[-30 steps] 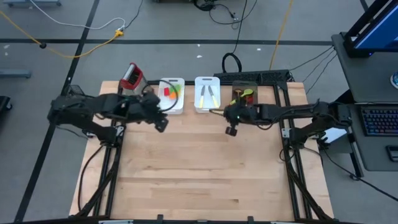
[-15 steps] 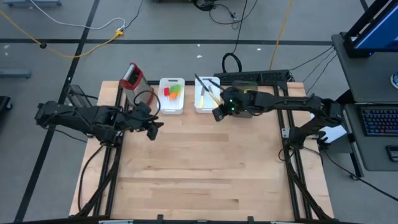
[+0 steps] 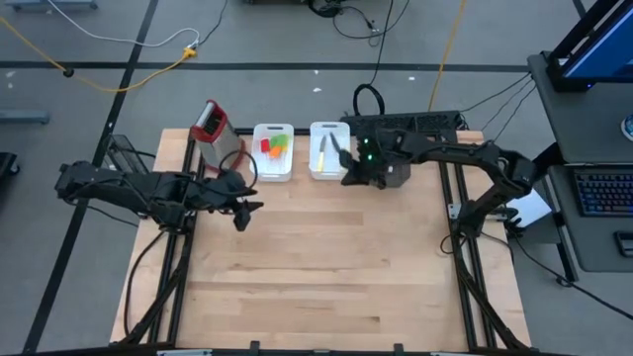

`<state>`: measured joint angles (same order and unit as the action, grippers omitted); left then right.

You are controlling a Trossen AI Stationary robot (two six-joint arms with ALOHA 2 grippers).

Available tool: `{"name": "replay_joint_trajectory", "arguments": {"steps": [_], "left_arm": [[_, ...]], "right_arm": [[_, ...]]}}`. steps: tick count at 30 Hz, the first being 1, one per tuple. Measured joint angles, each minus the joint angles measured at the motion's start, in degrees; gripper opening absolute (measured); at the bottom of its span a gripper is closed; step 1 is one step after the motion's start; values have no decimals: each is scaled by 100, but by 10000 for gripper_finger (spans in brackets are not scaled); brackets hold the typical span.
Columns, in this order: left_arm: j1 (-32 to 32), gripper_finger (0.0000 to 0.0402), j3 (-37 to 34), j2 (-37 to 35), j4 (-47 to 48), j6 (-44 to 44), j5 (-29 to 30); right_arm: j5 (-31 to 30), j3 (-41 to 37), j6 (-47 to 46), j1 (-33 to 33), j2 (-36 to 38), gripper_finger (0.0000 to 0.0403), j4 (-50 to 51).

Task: Pick & Place Kitchen Items
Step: Put the knife into the right white bin

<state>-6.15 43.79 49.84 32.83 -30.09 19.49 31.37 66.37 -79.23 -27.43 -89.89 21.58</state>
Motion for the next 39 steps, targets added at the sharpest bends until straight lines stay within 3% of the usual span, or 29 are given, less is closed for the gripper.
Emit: {"name": "replay_joint_trajectory", "arguments": {"steps": [6,9,13,18,25,39], "left_arm": [[39,214,0,0,9,396,-11],[101,214,0,0,31,644,-12],[244,214,0,-4,31,921,-9],[421,214,2,-18,35,1061,-99],[553,214,2,-17,36,1092,-402],[549,214,2,-17,42,925,-557]], "right_arm": [[753,2,-2184,-276,25,20,-1148],[817,5,-3059,-309,-21,20,-1699],[803,0,-3668,-399,-106,20,-1665],[942,-7,-3778,-431,-426,23,-1824],[922,2,-3999,-487,-1091,21,-3325],[612,1,-3856,-656,-1352,35,-3724]]}}
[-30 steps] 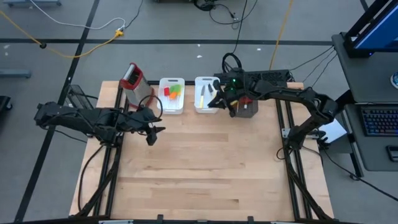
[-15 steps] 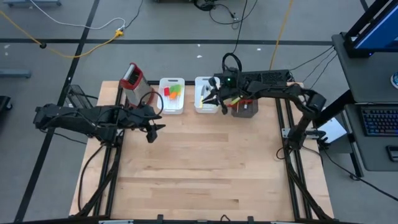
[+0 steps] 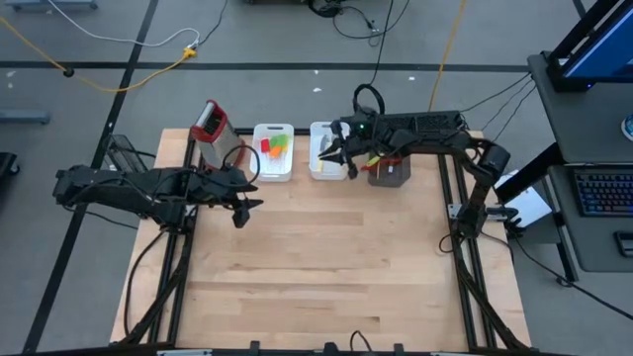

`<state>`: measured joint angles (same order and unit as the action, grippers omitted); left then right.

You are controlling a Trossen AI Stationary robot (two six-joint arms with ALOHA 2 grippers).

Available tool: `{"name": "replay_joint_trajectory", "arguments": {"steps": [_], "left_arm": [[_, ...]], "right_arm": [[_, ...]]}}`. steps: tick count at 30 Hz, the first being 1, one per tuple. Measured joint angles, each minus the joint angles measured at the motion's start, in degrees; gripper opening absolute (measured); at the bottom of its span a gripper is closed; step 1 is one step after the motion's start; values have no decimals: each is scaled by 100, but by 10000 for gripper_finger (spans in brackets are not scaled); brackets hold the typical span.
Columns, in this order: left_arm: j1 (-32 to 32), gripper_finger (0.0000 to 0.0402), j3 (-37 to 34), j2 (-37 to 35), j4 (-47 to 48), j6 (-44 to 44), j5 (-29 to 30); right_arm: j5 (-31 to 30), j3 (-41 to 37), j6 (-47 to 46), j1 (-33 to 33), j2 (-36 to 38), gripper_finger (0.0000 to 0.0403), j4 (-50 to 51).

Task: Pick & Place Kitchen Items
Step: Put the knife into the right white bin

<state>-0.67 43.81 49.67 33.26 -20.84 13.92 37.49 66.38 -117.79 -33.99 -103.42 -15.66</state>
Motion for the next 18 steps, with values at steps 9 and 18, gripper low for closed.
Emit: {"name": "replay_joint_trajectory", "arguments": {"steps": [9,18], "left_arm": [[0,214,0,0,0,2,2],[0,214,0,0,-1,-28,3]], "right_arm": [[7,-1,5,-66,0,74,0],[4,-1,-22,38,7,84,-477]]}}
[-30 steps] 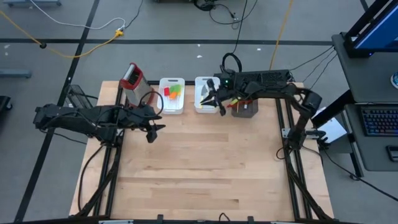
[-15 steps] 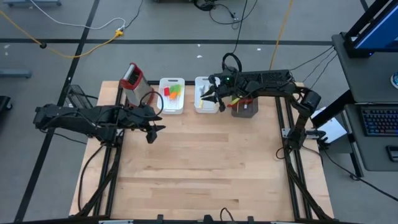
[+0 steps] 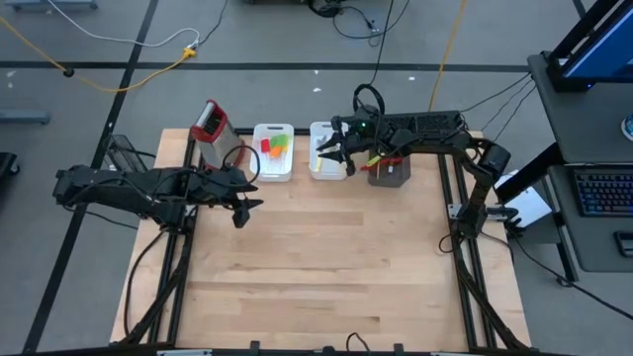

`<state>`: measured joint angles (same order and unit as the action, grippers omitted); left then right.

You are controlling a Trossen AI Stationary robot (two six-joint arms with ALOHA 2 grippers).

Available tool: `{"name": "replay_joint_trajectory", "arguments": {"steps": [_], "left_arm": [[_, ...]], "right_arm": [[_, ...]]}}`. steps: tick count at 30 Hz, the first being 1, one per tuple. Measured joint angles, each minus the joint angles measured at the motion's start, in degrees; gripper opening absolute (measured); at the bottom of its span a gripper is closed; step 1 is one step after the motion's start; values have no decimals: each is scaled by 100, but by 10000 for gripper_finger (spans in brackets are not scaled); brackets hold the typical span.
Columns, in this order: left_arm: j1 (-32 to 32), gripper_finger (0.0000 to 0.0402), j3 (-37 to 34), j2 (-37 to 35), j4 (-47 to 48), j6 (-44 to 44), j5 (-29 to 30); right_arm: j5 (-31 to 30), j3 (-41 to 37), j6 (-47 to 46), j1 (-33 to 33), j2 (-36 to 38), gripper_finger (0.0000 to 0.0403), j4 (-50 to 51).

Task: Pick & Place Kitchen Items
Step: Put the knife into the right white bin, then return to Home Position

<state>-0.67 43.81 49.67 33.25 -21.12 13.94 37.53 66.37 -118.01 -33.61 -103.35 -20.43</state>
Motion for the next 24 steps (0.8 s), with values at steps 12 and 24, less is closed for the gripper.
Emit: {"name": "replay_joint_trajectory", "arguments": {"steps": [12,24], "left_arm": [[0,214,2,2,-1,-37,1],[0,214,2,0,1,-407,211]], "right_arm": [[14,0,252,247,57,77,-463],[147,-1,3267,398,318,39,-1515]]}}
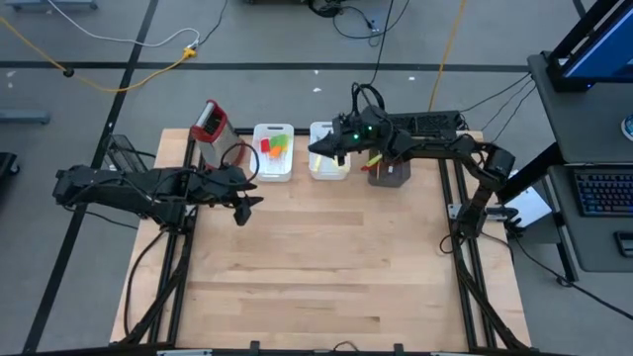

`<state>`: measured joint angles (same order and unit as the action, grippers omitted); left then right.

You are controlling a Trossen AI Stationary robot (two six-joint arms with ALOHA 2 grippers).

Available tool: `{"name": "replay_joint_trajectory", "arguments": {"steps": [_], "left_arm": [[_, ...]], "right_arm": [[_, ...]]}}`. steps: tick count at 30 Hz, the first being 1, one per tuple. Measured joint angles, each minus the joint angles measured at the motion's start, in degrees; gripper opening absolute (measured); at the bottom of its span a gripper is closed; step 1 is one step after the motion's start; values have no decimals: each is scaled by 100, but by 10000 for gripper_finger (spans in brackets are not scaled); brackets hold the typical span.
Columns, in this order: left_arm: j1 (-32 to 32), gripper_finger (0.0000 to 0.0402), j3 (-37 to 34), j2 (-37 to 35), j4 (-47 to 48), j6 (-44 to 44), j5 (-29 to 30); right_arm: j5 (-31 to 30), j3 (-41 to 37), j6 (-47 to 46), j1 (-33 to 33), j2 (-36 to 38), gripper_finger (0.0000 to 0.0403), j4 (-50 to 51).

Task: Pick & Place Kitchen Items
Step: Return to Home Position

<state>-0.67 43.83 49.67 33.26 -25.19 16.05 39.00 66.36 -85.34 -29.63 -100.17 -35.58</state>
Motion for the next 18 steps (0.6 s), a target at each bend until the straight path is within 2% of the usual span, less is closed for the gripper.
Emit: {"name": "replay_joint_trajectory", "arguments": {"steps": [4,8,15,18], "left_arm": [[0,214,0,0,-2,-541,-20],[0,214,2,-27,-50,-251,-614],[-3,214,2,-273,-752,437,-1829],[-4,214,4,-513,-988,609,-2016]], "right_arm": [[154,-3,1217,264,284,8,257],[130,-3,2573,531,698,3,1153],[-966,-5,4920,1029,1726,1,3860],[-1626,-108,5528,1312,2245,1,4491]]}}
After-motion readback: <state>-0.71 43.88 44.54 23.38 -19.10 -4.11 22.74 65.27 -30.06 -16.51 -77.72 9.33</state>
